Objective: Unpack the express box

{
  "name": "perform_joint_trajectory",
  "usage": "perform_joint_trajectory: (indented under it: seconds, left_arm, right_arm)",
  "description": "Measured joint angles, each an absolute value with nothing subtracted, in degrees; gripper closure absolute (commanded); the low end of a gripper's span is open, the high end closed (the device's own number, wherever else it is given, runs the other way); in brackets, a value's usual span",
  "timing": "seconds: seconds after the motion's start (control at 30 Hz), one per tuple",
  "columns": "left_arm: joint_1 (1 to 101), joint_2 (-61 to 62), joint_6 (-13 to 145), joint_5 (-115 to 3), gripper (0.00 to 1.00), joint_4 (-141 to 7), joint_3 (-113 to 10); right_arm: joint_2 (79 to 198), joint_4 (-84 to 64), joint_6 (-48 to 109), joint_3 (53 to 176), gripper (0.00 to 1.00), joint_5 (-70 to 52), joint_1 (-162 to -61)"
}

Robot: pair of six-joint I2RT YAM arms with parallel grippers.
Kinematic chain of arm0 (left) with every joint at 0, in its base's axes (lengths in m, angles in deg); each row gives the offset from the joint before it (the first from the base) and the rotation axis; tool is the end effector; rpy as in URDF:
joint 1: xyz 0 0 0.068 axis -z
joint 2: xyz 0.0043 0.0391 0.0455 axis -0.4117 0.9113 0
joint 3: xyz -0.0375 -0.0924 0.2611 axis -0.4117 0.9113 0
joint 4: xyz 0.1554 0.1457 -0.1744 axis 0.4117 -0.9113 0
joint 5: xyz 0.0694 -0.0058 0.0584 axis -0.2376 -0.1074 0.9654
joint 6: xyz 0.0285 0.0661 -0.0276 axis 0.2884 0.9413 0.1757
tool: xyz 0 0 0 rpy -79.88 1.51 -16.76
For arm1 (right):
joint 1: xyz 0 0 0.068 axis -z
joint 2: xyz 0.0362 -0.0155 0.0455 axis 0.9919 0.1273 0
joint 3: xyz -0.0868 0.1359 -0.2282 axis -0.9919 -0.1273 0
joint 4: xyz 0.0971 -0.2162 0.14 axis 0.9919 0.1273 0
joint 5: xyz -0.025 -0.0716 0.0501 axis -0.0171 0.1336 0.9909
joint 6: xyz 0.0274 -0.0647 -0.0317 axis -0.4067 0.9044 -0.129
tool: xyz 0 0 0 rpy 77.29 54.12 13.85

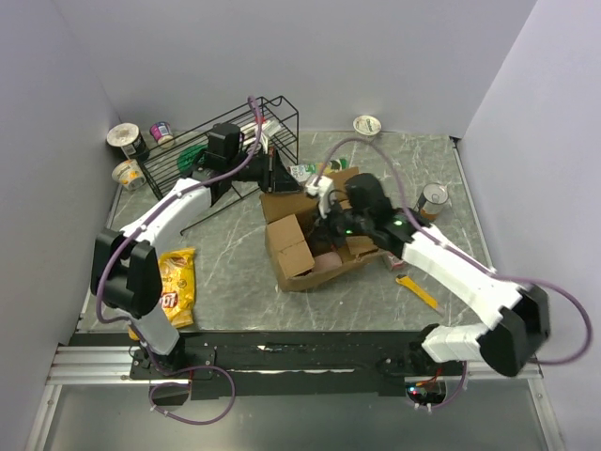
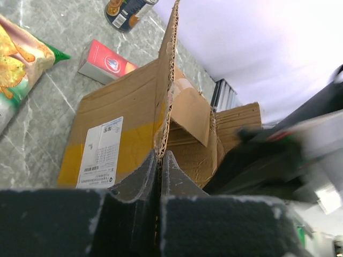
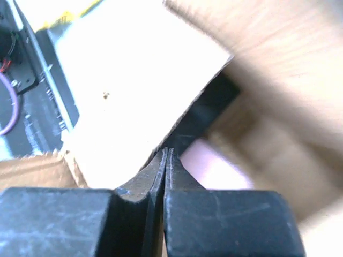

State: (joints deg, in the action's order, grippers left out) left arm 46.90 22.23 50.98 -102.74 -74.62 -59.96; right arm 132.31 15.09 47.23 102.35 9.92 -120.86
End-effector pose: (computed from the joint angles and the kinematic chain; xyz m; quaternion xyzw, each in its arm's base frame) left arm 0.3687 -0.2116 0.3266 0.2361 0.7419 -0.5540 0.2948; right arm 0.2343 0.2217 0.3026 -0.4478 0.7551 0.3063 0.3680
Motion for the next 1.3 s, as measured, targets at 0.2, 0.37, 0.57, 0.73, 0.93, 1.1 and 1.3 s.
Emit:
perform_joint_trajectory:
  seconds: [0.2, 0.37, 0.57, 0.73, 0.93, 1.1, 1.3]
  left_arm:
    - [47.1, 17.3, 55.9, -101.7, 0.99, -77.7, -58.3]
    - [47.2, 14.4, 57.2, -100.5, 0.99, -78.2, -57.4]
    - [48.9, 0.3, 55.5, -92.1, 0.99, -64.3, -39.9]
    - [51.4, -4.3, 54.1, -90.5, 0.99, -61.5, -35.2]
    - [50.2, -3.0, 50.6, -88.9, 0.99, -60.7, -35.0]
    - [46.2, -0.3, 45.8, -89.4, 0.99, -57.3, -33.0]
    - [44.8, 1.6, 43.9, -91.8, 0.99, -55.9, -32.5]
  right_arm:
    - [121.9, 17.0, 58.3, 103.3, 1.00, 9.1, -118.7]
    - [120.0, 16.9, 61.0, 102.7, 0.88, 8.5, -118.7]
    - [127.0, 9.5, 58.4, 96.1, 0.60, 6.7, -119.7]
    - [131.4, 6.0, 57.0, 92.7, 0.56, 5.0, -121.1]
    - [131.5, -2.0, 51.8, 86.6, 0.34, 5.2, -121.6]
    - [132.6, -8.7, 45.1, 83.5, 0.11, 7.0, -122.7]
    - [137.6, -14.3, 38.1, 83.2, 0.00, 9.8, -123.8]
